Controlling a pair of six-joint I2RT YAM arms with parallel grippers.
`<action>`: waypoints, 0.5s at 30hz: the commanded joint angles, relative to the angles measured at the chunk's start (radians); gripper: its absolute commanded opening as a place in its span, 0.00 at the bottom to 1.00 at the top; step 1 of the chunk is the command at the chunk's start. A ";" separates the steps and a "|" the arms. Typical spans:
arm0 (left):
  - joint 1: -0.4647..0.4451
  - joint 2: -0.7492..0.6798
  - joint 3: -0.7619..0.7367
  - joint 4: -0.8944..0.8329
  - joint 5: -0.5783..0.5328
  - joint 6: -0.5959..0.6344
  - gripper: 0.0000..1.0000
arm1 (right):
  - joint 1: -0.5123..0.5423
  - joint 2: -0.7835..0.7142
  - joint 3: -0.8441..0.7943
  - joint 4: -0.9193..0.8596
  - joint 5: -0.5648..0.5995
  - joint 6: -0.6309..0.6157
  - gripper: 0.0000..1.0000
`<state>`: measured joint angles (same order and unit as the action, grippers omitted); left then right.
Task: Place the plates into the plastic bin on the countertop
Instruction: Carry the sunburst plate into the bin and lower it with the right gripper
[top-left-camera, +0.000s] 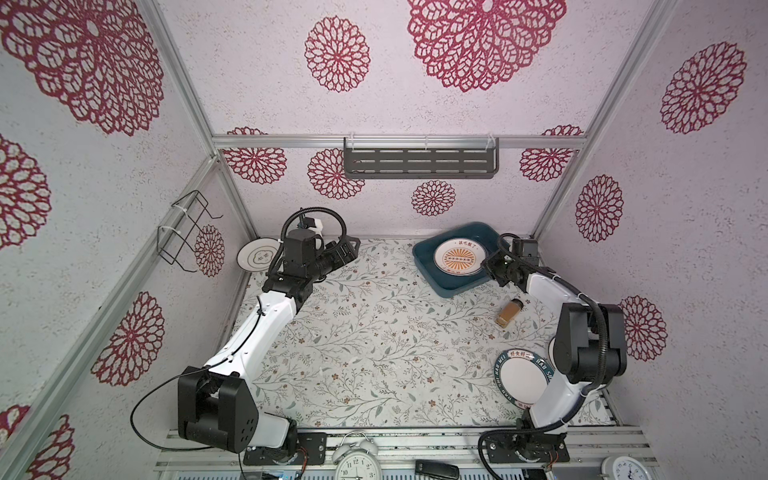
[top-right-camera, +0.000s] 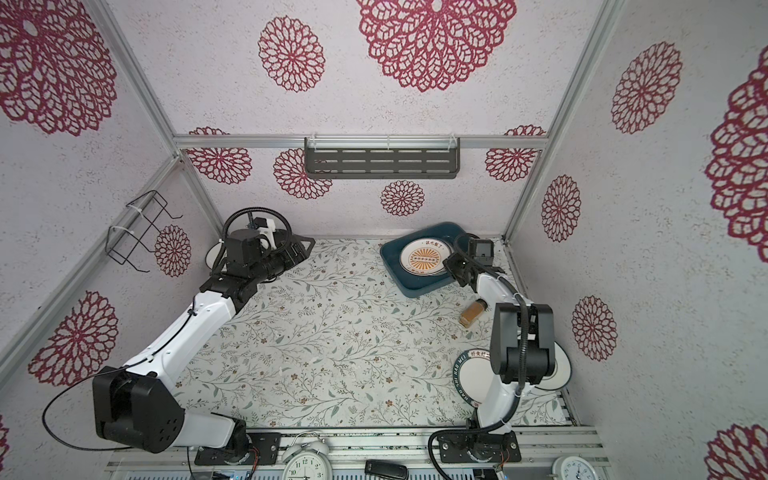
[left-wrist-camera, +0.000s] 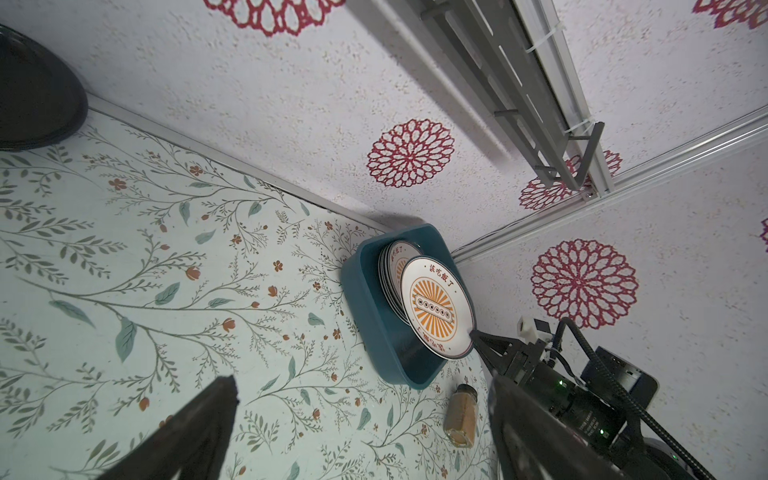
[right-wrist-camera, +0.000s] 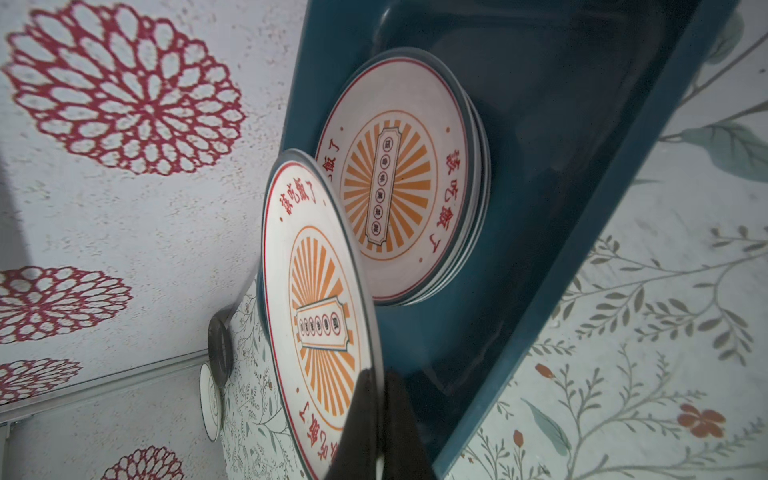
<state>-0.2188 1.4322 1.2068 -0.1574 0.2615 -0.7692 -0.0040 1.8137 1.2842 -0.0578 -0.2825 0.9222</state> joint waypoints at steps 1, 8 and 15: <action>0.015 -0.023 -0.008 0.052 0.012 0.001 0.97 | -0.005 0.011 0.076 0.065 0.028 0.024 0.00; 0.036 -0.016 -0.029 0.081 0.010 -0.015 0.97 | -0.007 0.097 0.156 0.044 0.081 0.018 0.00; 0.065 -0.004 -0.029 0.085 0.003 -0.016 0.97 | -0.008 0.184 0.237 0.030 0.109 0.027 0.00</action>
<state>-0.1684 1.4319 1.1812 -0.1024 0.2626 -0.7868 -0.0059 1.9930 1.4696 -0.0578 -0.2016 0.9298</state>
